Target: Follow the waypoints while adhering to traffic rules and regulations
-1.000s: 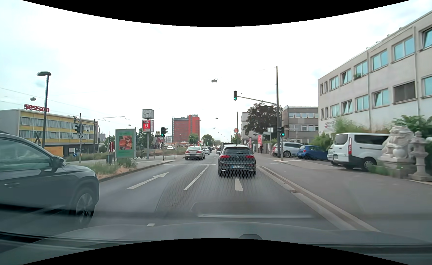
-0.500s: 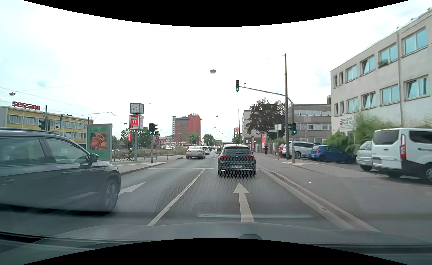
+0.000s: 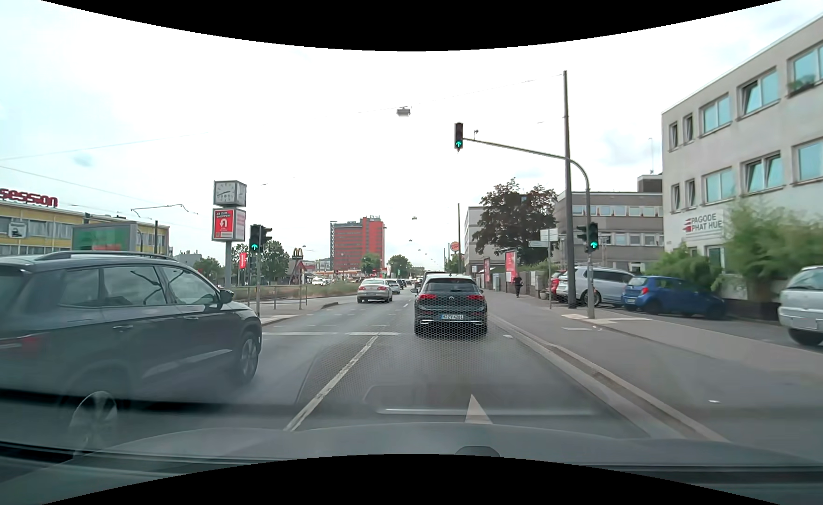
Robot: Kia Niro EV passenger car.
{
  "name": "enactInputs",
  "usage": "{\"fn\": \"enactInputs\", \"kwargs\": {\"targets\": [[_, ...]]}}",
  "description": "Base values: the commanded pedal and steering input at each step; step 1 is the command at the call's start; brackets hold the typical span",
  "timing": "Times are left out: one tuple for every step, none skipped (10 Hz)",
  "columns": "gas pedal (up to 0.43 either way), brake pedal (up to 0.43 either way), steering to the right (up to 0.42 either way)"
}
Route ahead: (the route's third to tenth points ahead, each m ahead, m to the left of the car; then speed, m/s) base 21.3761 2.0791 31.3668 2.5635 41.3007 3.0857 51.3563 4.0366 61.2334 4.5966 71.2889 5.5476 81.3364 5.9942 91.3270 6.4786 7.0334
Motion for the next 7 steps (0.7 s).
{"fn": "enactInputs", "kwargs": {"targets": [[0.02,0.0,-0.014],[0.028,0.0,-0.014],[0.028,0.0,-0.013],[0.028,0.0,-0.011],[0.028,0.0,-0.01],[0.028,0.0,-0.01],[0.028,0.0,-0.01]]}}
